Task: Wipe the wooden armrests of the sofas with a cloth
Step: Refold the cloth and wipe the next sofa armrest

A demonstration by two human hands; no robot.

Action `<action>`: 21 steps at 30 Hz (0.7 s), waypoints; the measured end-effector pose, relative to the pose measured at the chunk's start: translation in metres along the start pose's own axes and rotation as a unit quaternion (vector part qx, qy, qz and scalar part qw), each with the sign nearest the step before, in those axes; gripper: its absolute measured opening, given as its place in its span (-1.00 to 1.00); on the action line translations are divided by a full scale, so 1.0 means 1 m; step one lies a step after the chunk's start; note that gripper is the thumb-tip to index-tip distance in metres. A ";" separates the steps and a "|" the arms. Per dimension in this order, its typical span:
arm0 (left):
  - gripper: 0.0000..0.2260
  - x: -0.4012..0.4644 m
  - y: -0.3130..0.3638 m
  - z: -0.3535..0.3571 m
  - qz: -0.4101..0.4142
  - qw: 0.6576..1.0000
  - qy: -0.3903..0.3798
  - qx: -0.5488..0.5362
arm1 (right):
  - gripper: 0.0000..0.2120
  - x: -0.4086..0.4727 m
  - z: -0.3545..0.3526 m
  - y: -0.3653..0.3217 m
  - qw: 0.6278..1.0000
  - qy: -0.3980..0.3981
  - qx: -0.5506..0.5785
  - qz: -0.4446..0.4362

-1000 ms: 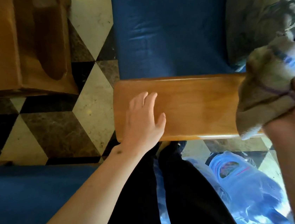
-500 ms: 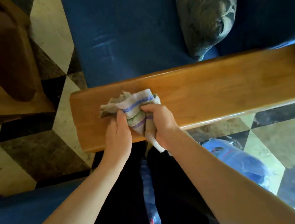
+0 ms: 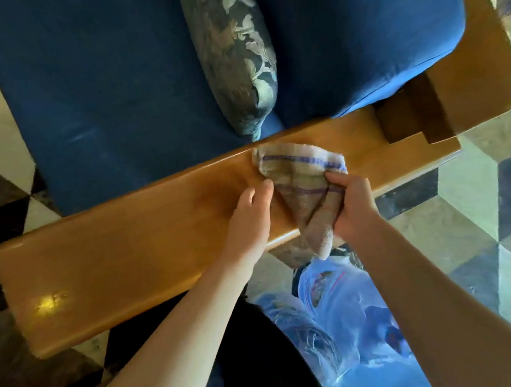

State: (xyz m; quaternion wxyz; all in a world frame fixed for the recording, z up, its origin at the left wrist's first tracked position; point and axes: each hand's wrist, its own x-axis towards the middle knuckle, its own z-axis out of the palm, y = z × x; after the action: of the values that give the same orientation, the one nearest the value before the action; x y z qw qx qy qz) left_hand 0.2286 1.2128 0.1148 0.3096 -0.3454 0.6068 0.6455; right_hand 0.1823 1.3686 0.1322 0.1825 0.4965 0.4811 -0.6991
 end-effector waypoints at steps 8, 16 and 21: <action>-0.84 -0.070 -0.087 -0.120 0.033 0.970 0.194 0.146 | -0.77 -0.009 0.015 0.008 1.000 -0.014 0.001 0.003; -0.85 -0.132 -0.156 -0.203 -0.117 0.946 0.275 -0.125 | -0.57 -0.090 0.131 0.180 0.972 -0.117 -0.138 0.149; -0.70 -0.158 -0.167 -0.244 -0.146 0.884 0.304 -0.323 | -0.62 -0.163 0.185 0.264 0.925 -0.158 -0.225 0.264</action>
State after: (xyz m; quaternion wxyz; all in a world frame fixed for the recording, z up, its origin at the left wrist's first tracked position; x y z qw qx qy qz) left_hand 0.4722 0.9847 0.1433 0.0717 -0.6902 0.3723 0.6164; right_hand 0.3519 1.0502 0.1524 0.5407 0.4350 0.4421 -0.5683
